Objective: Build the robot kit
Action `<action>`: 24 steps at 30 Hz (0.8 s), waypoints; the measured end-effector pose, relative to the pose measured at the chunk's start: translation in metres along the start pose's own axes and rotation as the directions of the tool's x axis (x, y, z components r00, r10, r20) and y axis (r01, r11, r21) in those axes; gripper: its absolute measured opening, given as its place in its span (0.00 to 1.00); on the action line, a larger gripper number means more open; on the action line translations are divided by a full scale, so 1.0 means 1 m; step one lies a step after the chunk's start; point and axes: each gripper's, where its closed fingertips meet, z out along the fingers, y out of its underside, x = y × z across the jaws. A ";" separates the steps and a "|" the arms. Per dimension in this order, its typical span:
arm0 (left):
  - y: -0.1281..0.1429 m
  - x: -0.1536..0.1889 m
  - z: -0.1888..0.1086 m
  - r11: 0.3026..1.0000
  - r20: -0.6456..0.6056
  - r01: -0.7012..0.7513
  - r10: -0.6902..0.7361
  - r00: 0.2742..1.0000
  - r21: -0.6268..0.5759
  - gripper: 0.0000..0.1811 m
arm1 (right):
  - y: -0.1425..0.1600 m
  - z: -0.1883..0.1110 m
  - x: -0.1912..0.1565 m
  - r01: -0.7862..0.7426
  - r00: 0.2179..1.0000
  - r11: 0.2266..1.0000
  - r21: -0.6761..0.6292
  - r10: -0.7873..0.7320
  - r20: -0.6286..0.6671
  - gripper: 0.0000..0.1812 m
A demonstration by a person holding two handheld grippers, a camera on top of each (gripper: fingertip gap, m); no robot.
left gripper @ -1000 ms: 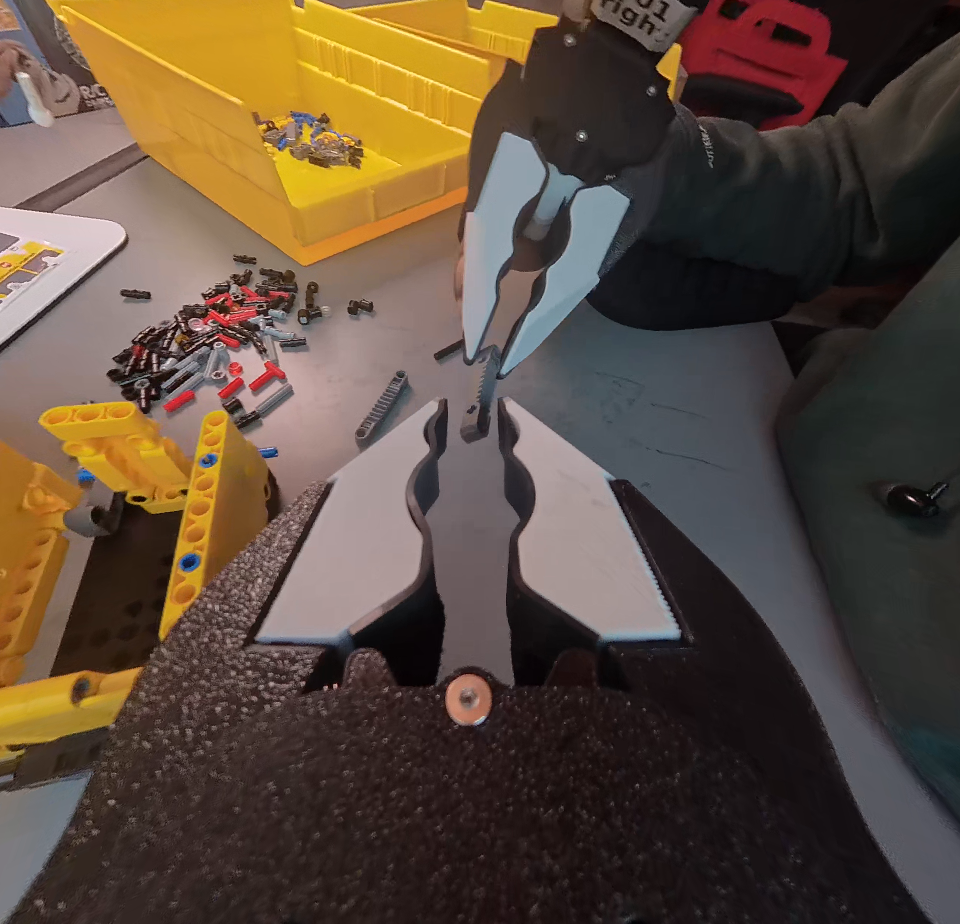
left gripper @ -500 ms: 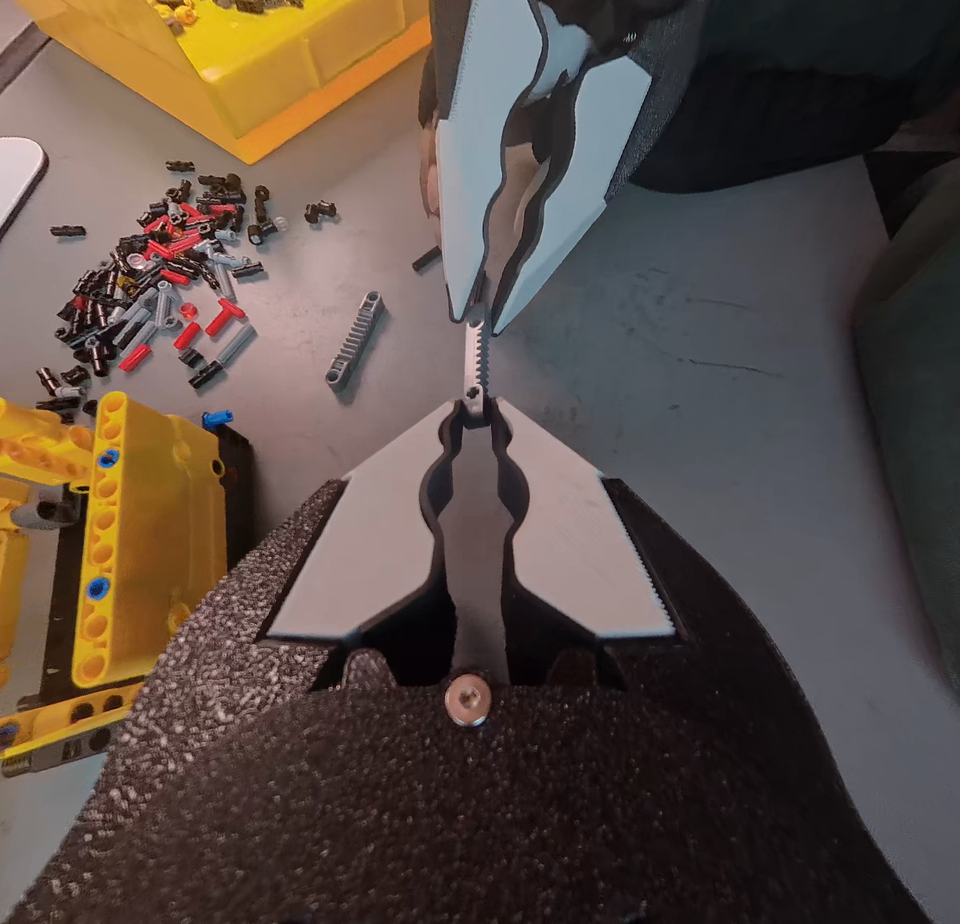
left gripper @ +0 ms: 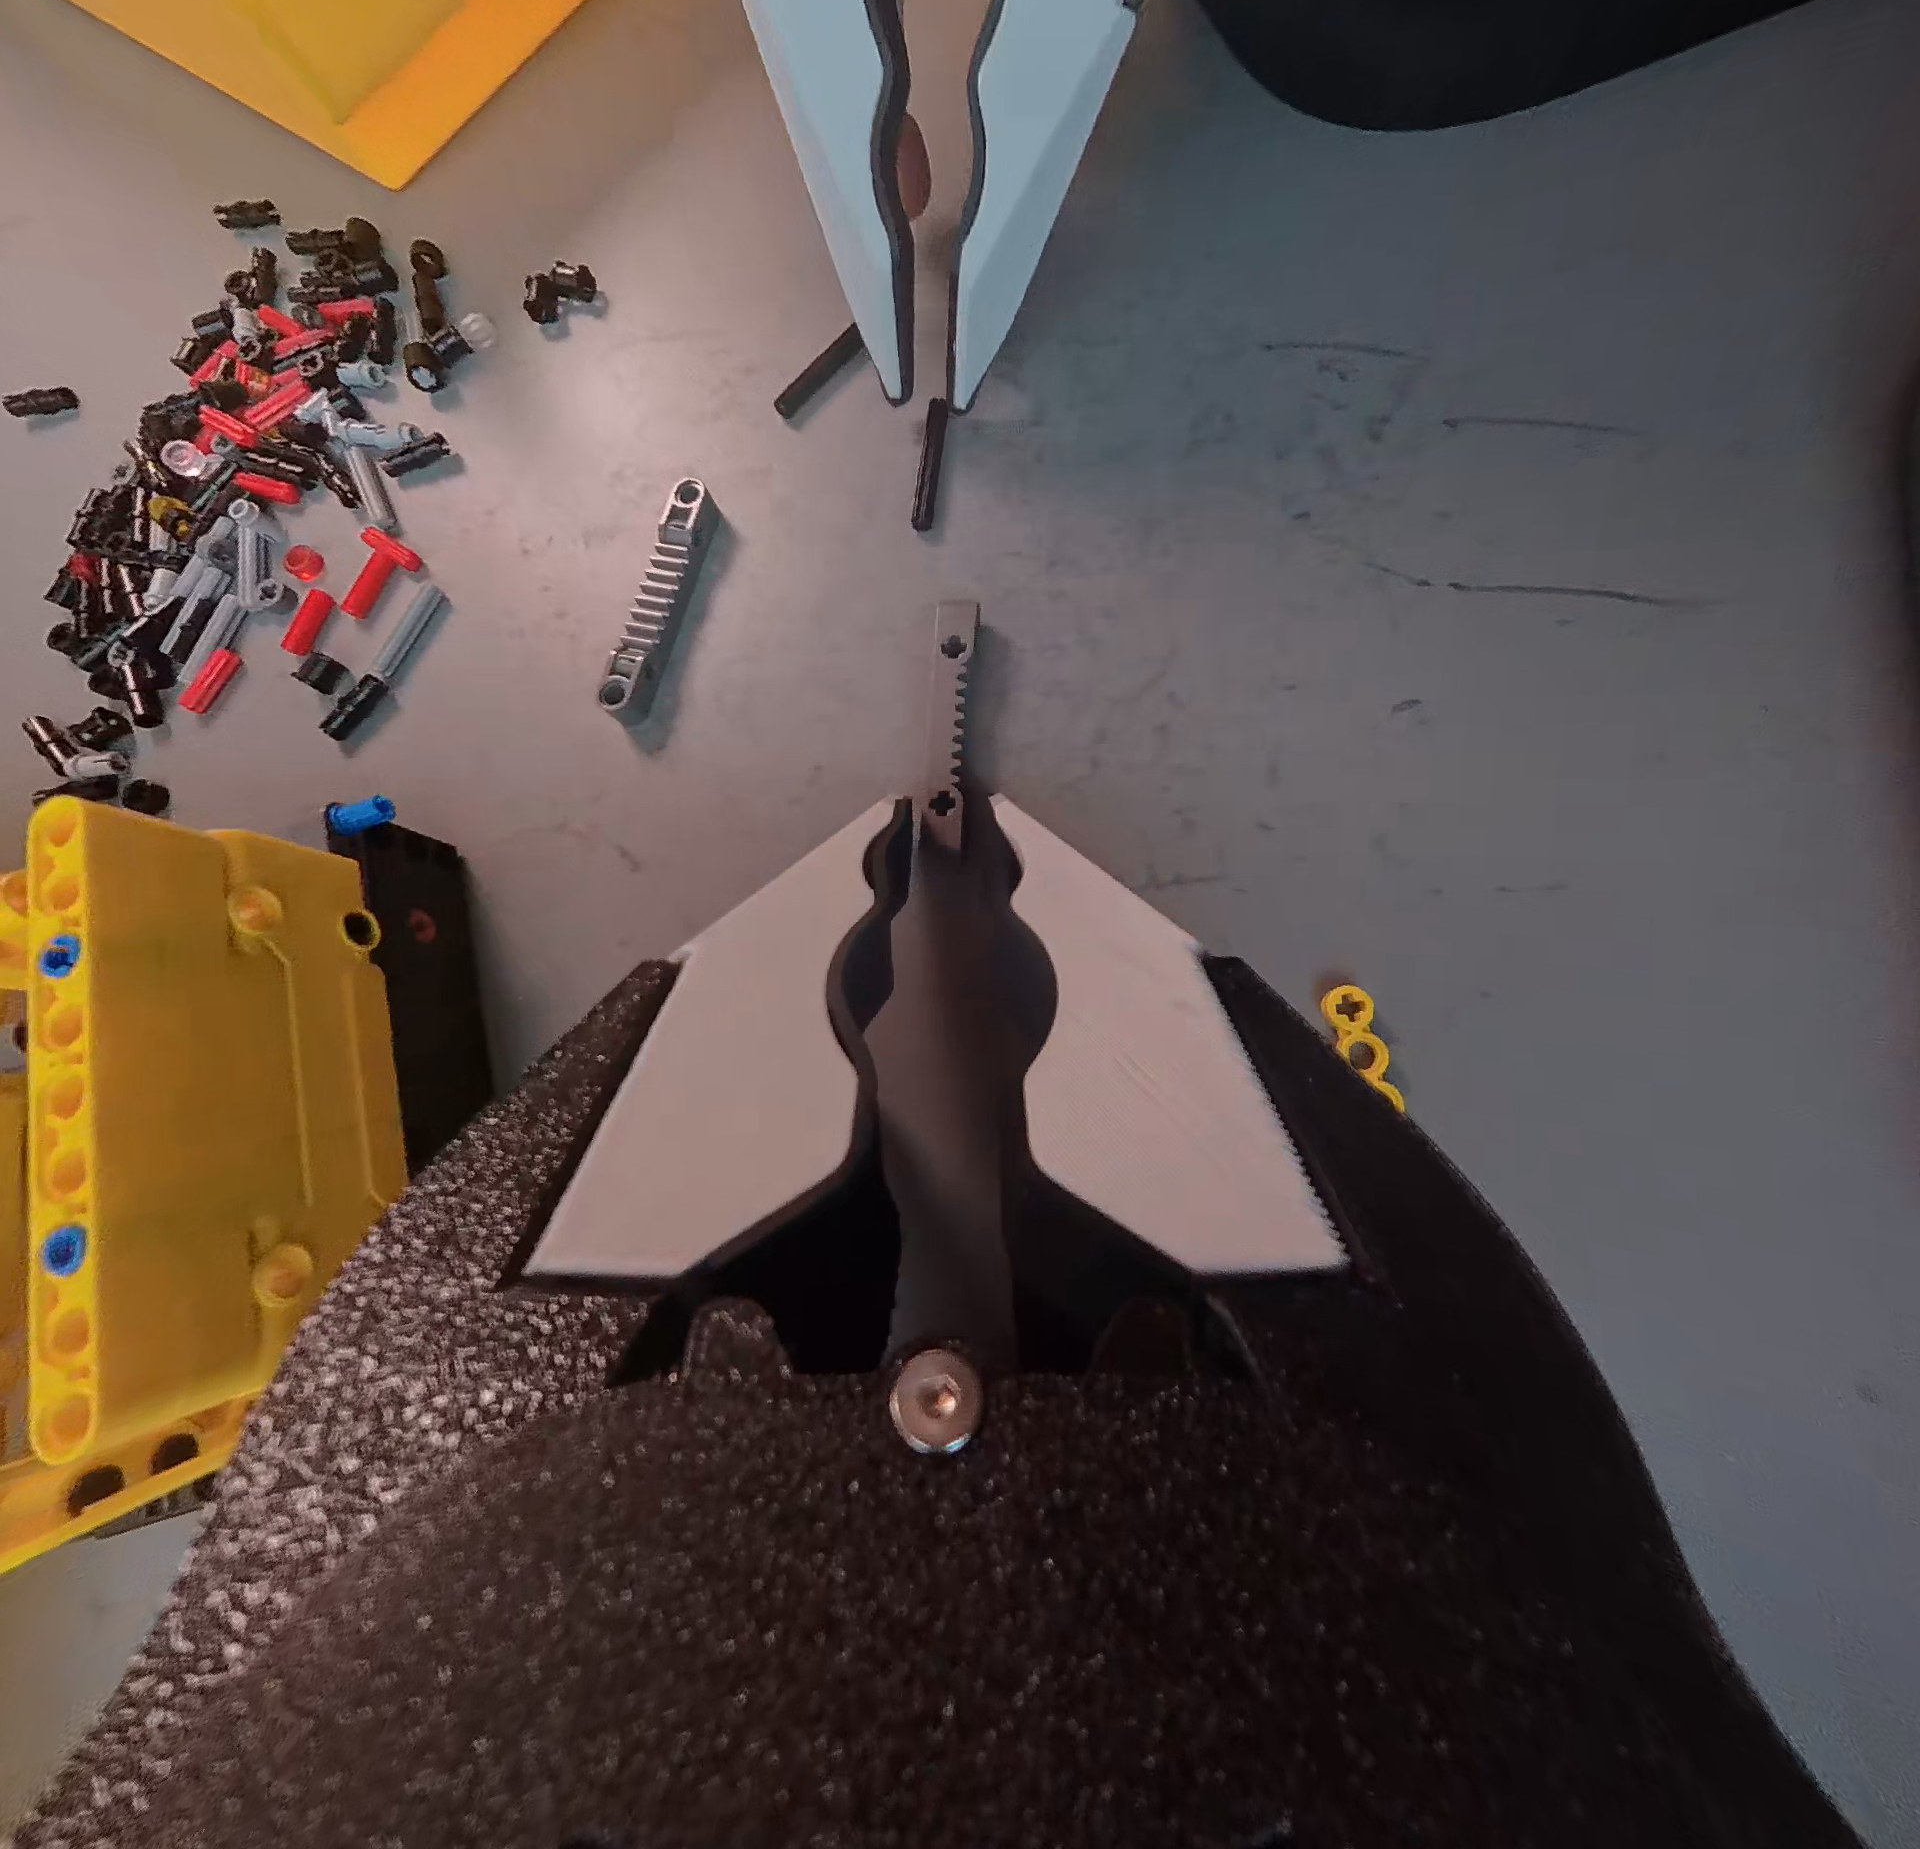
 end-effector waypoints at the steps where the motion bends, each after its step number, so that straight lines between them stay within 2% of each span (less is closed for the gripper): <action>1: -0.001 0.000 -0.001 1.000 -0.004 0.013 -0.013 1.000 0.011 0.07 | -0.002 0.001 -0.001 -0.014 1.000 1.000 0.006 0.014 0.009 0.03; 6: -0.009 -0.007 -0.006 0.996 -0.001 0.060 -0.060 0.998 0.068 0.09 | -0.002 0.002 -0.002 -0.081 0.996 0.997 -0.004 0.081 0.048 0.02; 8: -0.013 -0.007 -0.008 0.993 -0.008 0.074 -0.073 0.997 0.095 0.09 | -0.004 0.003 -0.002 -0.051 0.998 0.999 0.003 0.051 0.037 0.02; 13: -0.029 0.000 -0.013 0.983 -0.035 0.080 -0.075 0.997 0.168 0.08 | -0.042 0.005 -0.013 0.012 0.999 0.991 0.132 -0.017 0.036 0.02; 17: -0.030 0.005 -0.013 0.986 -0.030 0.040 -0.036 0.999 0.159 0.06 | -0.064 0.007 -0.021 0.050 0.998 0.979 0.199 -0.056 0.025 0.02; 20: -0.030 0.008 -0.013 0.987 -0.041 0.031 -0.025 0.999 0.157 0.02 | -0.069 0.007 -0.022 0.048 0.998 0.974 0.222 -0.055 0.027 0.02; 24: -0.029 0.007 -0.012 0.988 -0.040 0.030 -0.024 0.999 0.152 0.02 | -0.073 0.003 -0.021 0.036 0.999 0.965 0.261 -0.045 0.026 0.02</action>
